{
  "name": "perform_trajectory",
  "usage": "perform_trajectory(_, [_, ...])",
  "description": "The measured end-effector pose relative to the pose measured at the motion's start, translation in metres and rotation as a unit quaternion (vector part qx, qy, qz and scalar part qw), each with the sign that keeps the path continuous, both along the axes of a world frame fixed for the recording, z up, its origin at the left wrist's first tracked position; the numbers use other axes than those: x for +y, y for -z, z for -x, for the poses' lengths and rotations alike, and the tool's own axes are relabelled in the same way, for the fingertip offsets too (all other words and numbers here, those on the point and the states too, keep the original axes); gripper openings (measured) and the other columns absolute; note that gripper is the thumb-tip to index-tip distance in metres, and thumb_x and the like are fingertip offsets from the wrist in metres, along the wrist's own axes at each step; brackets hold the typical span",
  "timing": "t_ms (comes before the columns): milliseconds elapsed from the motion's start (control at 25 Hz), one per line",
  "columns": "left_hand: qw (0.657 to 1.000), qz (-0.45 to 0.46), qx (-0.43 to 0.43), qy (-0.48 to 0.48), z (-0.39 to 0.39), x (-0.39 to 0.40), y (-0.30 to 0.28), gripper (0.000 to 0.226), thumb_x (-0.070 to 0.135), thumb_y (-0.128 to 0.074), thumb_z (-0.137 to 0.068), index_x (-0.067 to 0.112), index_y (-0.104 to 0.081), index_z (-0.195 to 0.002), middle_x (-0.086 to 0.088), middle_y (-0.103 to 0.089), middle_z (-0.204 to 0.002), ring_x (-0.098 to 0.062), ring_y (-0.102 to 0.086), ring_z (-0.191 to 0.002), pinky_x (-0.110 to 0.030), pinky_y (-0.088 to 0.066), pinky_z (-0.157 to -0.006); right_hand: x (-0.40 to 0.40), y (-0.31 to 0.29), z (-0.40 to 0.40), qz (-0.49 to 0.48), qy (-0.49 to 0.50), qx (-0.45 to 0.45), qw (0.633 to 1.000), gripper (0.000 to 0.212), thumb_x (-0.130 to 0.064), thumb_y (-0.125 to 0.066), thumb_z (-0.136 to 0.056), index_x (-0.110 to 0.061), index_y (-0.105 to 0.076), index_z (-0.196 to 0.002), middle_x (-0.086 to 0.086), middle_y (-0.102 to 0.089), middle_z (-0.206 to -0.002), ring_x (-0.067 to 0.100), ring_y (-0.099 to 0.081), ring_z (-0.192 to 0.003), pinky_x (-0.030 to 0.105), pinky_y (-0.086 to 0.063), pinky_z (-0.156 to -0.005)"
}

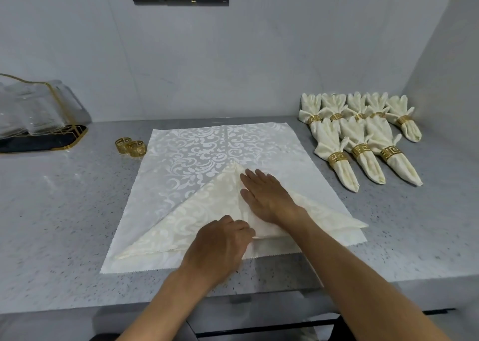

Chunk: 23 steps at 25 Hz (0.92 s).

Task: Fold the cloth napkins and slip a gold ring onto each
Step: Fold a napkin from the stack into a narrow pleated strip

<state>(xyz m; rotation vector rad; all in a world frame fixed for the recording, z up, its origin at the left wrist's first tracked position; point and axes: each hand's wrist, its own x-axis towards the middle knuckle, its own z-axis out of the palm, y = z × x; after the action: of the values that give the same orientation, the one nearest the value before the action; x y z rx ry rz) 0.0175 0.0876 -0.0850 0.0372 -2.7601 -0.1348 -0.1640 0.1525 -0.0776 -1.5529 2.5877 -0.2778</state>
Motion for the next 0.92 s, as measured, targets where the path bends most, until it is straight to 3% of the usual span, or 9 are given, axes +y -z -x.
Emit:
perform_trajectory(40, [1.0, 0.012, 0.006, 0.007, 0.001, -0.001, 0.0, 0.015, 0.014, -0.07, -0.082, 0.021, -0.072, -0.095, 0.009, -0.069, -0.082, -0.014, -0.058, -0.065, -0.031, -0.05, -0.046, 0.009, -0.002, 0.001, 0.031, 0.008, -0.002, 0.999, 0.052, -0.037, -0.024, -0.106, -0.018, -0.025, -0.155, 0.002, -0.015, -0.164, 0.023, -0.011, -0.151, 0.039, -0.01, -0.122])
perform_trajectory(120, [0.999, 0.025, 0.008, 0.027, 0.004, -0.004, 0.0, 0.02, 0.011, -0.072, -0.078, 0.019, -0.072, -0.097, 0.007, -0.069, -0.082, -0.014, -0.059, -0.065, -0.03, -0.05, -0.044, 0.042, -0.014, 0.008, 0.096, 0.098, 0.012, 0.99, 0.048, -0.037, -0.035, -0.102, -0.022, -0.04, -0.146, 0.002, -0.036, -0.155, 0.026, -0.033, -0.142, 0.042, -0.027, -0.115])
perform_trajectory(200, [0.998, 0.051, 0.008, 0.04, 0.006, -0.005, 0.001, 0.012, 0.011, -0.07, -0.079, 0.018, -0.072, -0.088, 0.006, -0.067, -0.081, -0.014, -0.057, -0.067, -0.03, -0.049, -0.047, 0.089, -0.03, 0.018, 0.036, 0.219, 0.021, 0.975, 0.035, -0.043, -0.046, -0.092, -0.028, -0.056, -0.122, -0.004, -0.058, -0.124, 0.023, -0.055, -0.113, 0.042, -0.042, -0.097])
perform_trajectory(280, [0.997, 0.055, 0.023, 0.045, 0.008, -0.005, 0.003, 0.008, 0.01, -0.064, -0.081, 0.016, -0.069, -0.083, 0.005, -0.065, -0.08, -0.015, -0.056, -0.067, -0.03, -0.049, -0.051, 0.127, -0.042, 0.022, -0.03, 0.255, -0.043, 0.965, 0.016, -0.041, -0.053, -0.087, -0.028, -0.061, -0.093, -0.011, -0.063, -0.09, 0.015, -0.06, -0.086, 0.035, -0.046, -0.08])
perform_trajectory(360, [0.998, 0.031, 0.033, 0.039, 0.01, 0.002, 0.001, 0.012, 0.014, -0.056, -0.083, 0.015, -0.067, -0.08, 0.004, -0.063, -0.077, -0.015, -0.055, -0.065, -0.029, -0.049, -0.053, 0.138, -0.047, 0.026, 0.012, 0.247, -0.095, 0.964, 0.012, -0.033, -0.059, -0.085, -0.027, -0.061, -0.075, -0.012, -0.062, -0.073, 0.012, -0.059, -0.072, 0.03, -0.045, -0.069])
perform_trajectory(560, [0.999, 0.024, -0.004, 0.037, 0.017, 0.047, -0.003, 0.006, 0.015, -0.057, -0.07, 0.017, -0.062, -0.068, 0.002, -0.058, -0.066, -0.015, -0.053, -0.058, -0.024, -0.043, -0.046, 0.134, -0.042, 0.028, 0.147, 0.233, 0.081, 0.958, 0.011, -0.027, -0.066, -0.086, -0.023, -0.068, -0.096, -0.003, -0.066, -0.093, 0.021, -0.057, -0.088, 0.035, -0.047, -0.072])
perform_trajectory(640, [1.0, 0.001, -0.002, 0.022, 0.02, 0.058, -0.005, 0.002, 0.015, -0.06, -0.069, 0.016, -0.061, -0.068, 0.001, -0.057, -0.067, -0.016, -0.053, -0.059, -0.024, -0.04, -0.048, 0.124, -0.028, -0.003, 0.245, 0.149, -0.003, 0.958, 0.005, -0.022, -0.065, -0.09, -0.024, -0.066, -0.094, -0.008, -0.063, -0.09, 0.013, -0.055, -0.085, 0.029, -0.045, -0.07])
perform_trajectory(760, [0.993, -0.117, 0.028, 0.01, 0.007, 0.057, -0.02, 0.018, 0.028, -0.053, -0.083, 0.017, -0.065, -0.076, 0.004, -0.061, -0.075, -0.014, -0.055, -0.067, -0.022, -0.038, -0.056, 0.104, -0.006, -0.048, 0.255, 0.026, -0.098, 0.962, 0.012, -0.029, -0.055, -0.095, -0.024, -0.063, -0.087, -0.013, -0.059, -0.084, 0.007, -0.053, -0.079, 0.026, -0.044, -0.069])
perform_trajectory(920, [0.993, -0.077, 0.083, -0.022, -0.032, 0.001, -0.041, 0.022, 0.033, -0.052, -0.092, 0.023, -0.072, -0.09, 0.012, -0.07, -0.088, -0.01, -0.06, -0.079, -0.025, -0.048, -0.069, 0.092, 0.01, -0.057, 0.257, 0.048, -0.057, 0.963, 0.028, -0.048, -0.054, -0.087, -0.023, -0.064, -0.081, -0.01, -0.058, -0.081, 0.012, -0.052, -0.073, 0.032, -0.046, -0.065])
